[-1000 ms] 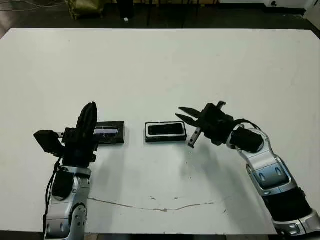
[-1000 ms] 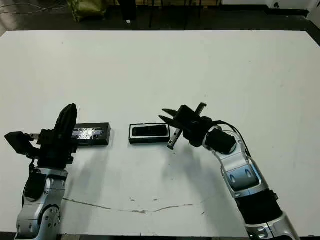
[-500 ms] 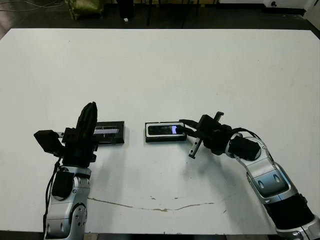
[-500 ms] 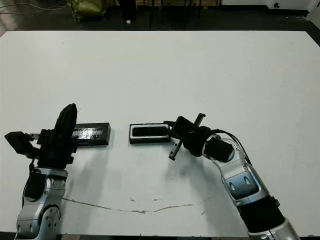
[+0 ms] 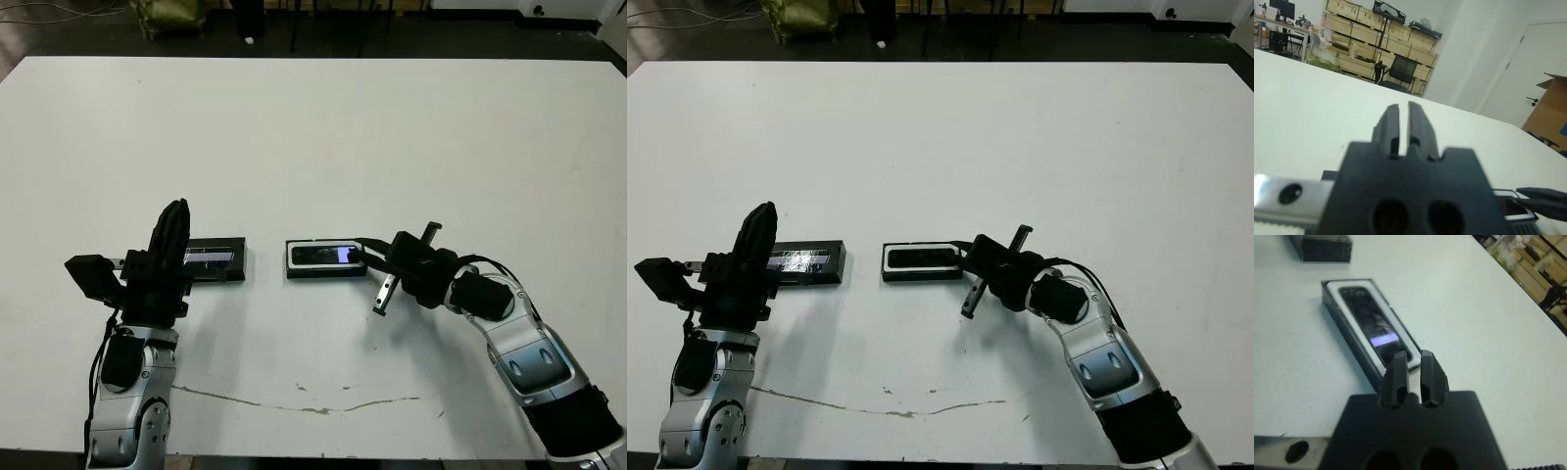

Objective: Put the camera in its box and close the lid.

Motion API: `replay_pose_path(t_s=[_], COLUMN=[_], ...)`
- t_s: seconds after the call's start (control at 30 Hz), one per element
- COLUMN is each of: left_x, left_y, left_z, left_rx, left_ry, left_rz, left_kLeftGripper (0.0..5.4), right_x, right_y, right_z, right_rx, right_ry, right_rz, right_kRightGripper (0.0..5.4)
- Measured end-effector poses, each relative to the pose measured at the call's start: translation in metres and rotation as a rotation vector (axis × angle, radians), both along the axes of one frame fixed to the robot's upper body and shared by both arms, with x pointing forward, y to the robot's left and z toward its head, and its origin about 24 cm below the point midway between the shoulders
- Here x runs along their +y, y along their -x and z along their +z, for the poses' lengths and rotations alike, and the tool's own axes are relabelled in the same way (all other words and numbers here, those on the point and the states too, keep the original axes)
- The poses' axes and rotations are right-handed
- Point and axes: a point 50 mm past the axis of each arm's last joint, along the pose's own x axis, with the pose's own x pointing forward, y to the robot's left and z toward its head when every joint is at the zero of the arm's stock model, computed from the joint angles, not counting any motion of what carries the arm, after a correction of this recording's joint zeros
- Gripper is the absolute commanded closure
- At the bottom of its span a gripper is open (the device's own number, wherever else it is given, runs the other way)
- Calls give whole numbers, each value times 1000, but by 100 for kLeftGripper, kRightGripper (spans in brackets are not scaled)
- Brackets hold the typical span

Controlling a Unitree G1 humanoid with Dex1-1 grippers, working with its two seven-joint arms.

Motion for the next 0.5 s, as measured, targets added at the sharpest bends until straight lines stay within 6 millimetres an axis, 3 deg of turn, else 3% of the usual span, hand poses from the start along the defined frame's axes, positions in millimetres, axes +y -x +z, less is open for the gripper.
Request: replay_pose_path(t_s=[0.37,0.5], left_x=[1,3], left_y=[0,0], left_z=[-1,0], left_rx=[3,0], left_ry=[8,-1], left_rz=[-4,4], left_kLeftGripper=[540,540], right_x=[-22,-35], right_y=[-2,3], right_z=[50,54], right_rx=[-157,-166], right_ry=[-435,-520], right_rz=[-61,-79], right_kRightGripper=[539,539])
